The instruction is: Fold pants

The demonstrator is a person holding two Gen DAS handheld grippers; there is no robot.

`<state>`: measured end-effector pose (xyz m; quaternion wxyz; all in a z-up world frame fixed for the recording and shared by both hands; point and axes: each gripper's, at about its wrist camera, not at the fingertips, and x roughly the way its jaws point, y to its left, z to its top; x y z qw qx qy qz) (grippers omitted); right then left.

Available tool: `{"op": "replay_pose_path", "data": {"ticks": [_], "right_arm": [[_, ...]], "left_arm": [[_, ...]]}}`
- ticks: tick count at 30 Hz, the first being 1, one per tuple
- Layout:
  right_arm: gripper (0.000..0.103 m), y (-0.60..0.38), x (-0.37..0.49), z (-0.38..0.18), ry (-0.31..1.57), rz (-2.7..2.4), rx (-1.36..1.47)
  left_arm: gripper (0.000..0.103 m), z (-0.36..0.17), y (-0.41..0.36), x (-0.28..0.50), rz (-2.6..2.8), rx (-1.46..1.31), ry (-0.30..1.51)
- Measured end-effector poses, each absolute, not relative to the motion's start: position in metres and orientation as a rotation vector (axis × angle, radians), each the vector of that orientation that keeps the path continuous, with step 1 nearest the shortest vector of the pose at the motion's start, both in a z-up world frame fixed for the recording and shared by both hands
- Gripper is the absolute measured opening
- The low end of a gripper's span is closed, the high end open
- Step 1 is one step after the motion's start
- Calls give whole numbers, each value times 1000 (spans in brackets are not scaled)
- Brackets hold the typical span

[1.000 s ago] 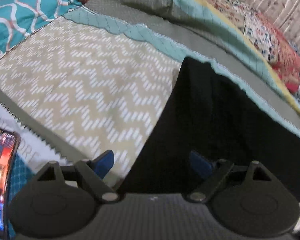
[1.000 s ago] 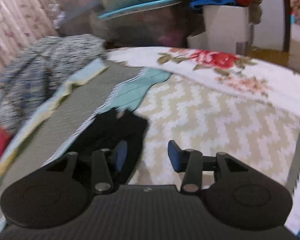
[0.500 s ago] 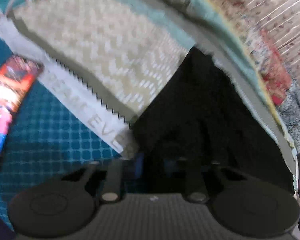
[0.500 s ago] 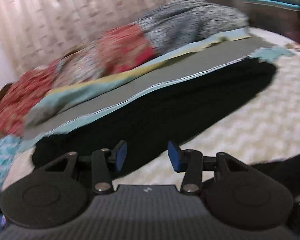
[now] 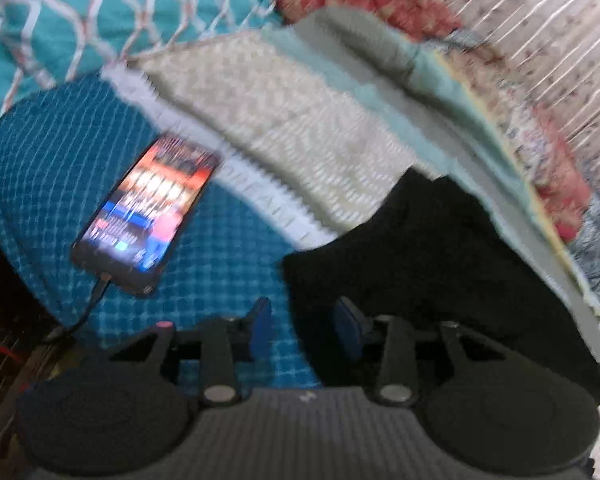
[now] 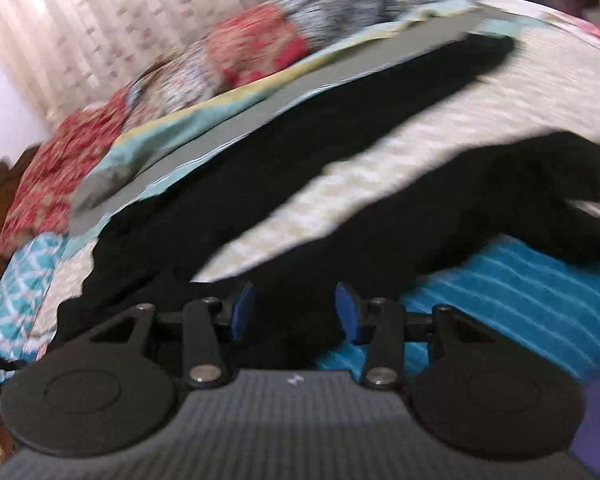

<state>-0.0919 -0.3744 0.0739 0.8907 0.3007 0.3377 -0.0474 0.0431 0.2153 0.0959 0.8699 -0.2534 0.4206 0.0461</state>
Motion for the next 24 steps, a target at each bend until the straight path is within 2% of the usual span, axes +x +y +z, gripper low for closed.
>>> {"op": "replay_pose_path", "data": {"ticks": [3,5,6,12,15,20,24], "right_arm": [[48,-412,-125,73,654,-246,694],[49,-438,-142,74,625,-346,732],[50,-446,-151,73,611,-385,739],[49,-481,-155,73,543,-476,808],[49,-501,-135,75,540,-496,780],[49,-540,-82,68,645,-545,690],[50,-561,-86,45,723,-447,747]], "left_arm": [[37,111,179,52,-29,-450,836],[45,115,143,59,-119,-354,836],[46,115,124,62,-161,-307,838],[46,84,38,66,-364,-165,956],[48,69,26,64,-364,-152,1026],[49,50,41,71,-282,-213,1119],[51,45,55,73,-240,-313,1153]]}}
